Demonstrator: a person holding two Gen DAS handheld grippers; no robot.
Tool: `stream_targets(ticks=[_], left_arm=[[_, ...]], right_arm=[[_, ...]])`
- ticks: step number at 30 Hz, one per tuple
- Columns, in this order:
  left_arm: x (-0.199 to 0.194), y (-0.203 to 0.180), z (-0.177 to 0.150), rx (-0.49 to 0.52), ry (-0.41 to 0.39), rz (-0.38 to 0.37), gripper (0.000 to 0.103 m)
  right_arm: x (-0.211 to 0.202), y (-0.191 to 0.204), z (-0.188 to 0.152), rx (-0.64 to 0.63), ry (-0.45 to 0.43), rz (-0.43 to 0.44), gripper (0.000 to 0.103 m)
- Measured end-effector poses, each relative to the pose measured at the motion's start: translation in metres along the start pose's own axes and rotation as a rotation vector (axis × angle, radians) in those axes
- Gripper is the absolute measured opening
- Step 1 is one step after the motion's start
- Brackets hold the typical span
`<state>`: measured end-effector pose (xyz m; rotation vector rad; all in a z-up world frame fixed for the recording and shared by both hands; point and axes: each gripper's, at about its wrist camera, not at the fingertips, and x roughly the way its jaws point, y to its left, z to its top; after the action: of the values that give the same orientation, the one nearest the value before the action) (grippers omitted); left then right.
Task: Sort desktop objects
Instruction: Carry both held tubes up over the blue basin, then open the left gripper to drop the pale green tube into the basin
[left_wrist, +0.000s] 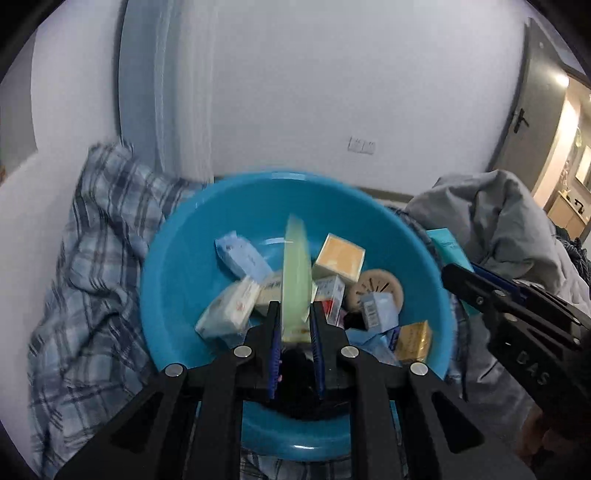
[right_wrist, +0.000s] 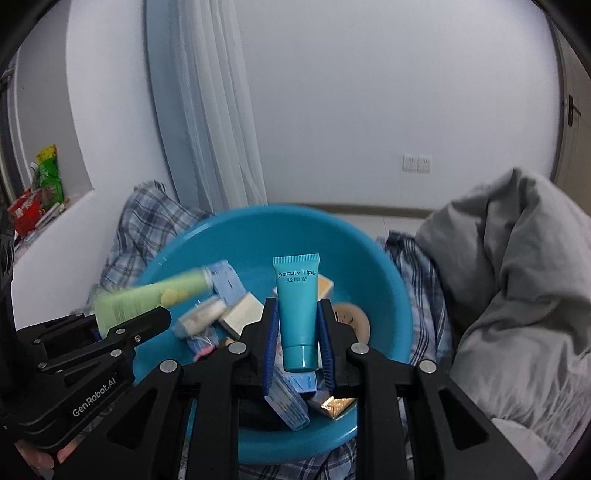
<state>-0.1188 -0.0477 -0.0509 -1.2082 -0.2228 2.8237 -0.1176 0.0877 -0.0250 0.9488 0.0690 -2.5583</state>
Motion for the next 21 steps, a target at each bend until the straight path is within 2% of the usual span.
stream_targets(ticks=[3,6,8,11,21], left_arm=[[0.011,0.002,-0.004,-0.030,0.025,-0.025,0.016],[0.007,-0.001,-0.003,-0.027,0.001,-0.029,0.015],[0.003,-0.002,-0.001,-0.014,-0.007,-0.029,0.009],[-0.001,-0.001,0.000,-0.015,-0.011,-0.030,0.009],[0.013,-0.002,-0.005,-0.006,0.049,0.015,0.009]], right_arm=[[0.009,-0.004,-0.004,0.009,0.032,-0.016,0.019],[0.010,-0.007,-0.006,0.026,0.043,-0.004,0.019],[0.008,-0.008,-0.005,0.027,0.038,-0.009,0.019],[0.005,-0.009,-0.004,0.029,0.032,-0.012,0.019],[0.017,-0.010,-0.008,0.039,0.077,-0.001,0.019]])
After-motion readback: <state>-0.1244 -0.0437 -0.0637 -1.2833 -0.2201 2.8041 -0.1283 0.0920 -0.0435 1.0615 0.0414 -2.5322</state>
